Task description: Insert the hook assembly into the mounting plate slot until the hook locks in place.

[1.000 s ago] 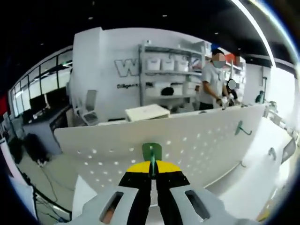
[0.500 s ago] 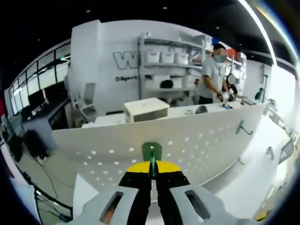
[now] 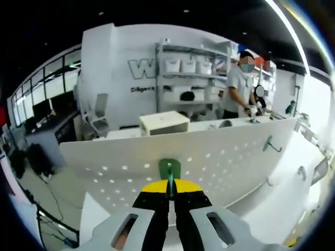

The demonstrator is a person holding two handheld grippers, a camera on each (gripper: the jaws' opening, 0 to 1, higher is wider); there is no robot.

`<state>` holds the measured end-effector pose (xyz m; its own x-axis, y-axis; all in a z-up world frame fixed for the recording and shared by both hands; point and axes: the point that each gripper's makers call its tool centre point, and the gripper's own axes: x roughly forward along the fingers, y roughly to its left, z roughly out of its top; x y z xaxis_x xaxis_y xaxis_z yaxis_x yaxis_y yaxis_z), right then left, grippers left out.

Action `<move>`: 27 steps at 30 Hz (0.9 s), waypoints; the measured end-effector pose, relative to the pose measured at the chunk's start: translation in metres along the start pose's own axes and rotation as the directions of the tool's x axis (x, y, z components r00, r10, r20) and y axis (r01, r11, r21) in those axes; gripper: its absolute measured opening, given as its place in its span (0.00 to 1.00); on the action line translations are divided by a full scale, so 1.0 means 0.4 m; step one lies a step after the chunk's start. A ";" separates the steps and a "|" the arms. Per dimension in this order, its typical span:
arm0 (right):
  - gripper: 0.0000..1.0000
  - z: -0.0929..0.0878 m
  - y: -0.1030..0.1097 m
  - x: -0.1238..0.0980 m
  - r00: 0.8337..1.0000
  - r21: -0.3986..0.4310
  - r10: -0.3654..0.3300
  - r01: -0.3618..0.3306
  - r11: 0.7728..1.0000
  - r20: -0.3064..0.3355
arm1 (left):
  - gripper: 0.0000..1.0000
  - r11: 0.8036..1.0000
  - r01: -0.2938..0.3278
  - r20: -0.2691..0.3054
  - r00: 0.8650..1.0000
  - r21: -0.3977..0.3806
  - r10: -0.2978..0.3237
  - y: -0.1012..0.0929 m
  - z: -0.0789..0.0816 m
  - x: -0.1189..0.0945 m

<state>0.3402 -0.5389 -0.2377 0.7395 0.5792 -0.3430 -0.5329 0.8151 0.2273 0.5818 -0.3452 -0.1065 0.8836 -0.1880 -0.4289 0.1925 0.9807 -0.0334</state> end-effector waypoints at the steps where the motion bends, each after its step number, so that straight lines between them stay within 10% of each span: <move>1: 0.03 0.000 0.002 0.002 1.000 -0.002 0.004 -0.004 1.000 -0.001 | 0.02 1.000 0.001 0.002 1.000 -0.001 -0.001 -0.003 -0.001 -0.003; 8: 0.04 0.027 0.001 0.013 1.000 -0.018 0.010 -0.010 1.000 0.010 | 0.02 0.999 0.036 0.008 0.999 0.016 -0.036 -0.038 -0.025 -0.043; 14: 0.06 0.071 -0.006 0.037 0.999 -0.033 0.014 -0.013 0.999 0.034 | 0.02 0.989 0.128 -0.050 0.991 0.075 -0.125 -0.134 -0.147 -0.113; 27: 0.08 0.190 0.043 0.073 0.990 -0.054 0.062 -0.056 0.997 0.126 | 0.02 0.931 0.360 -0.181 0.921 0.053 -0.346 -0.365 -0.393 -0.257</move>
<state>0.3839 -0.5068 -0.1745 0.7506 0.6262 -0.2109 -0.5948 0.7794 0.1971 0.3958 -0.4608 -0.1995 0.6698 -0.5026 -0.5466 0.5199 0.8430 -0.1380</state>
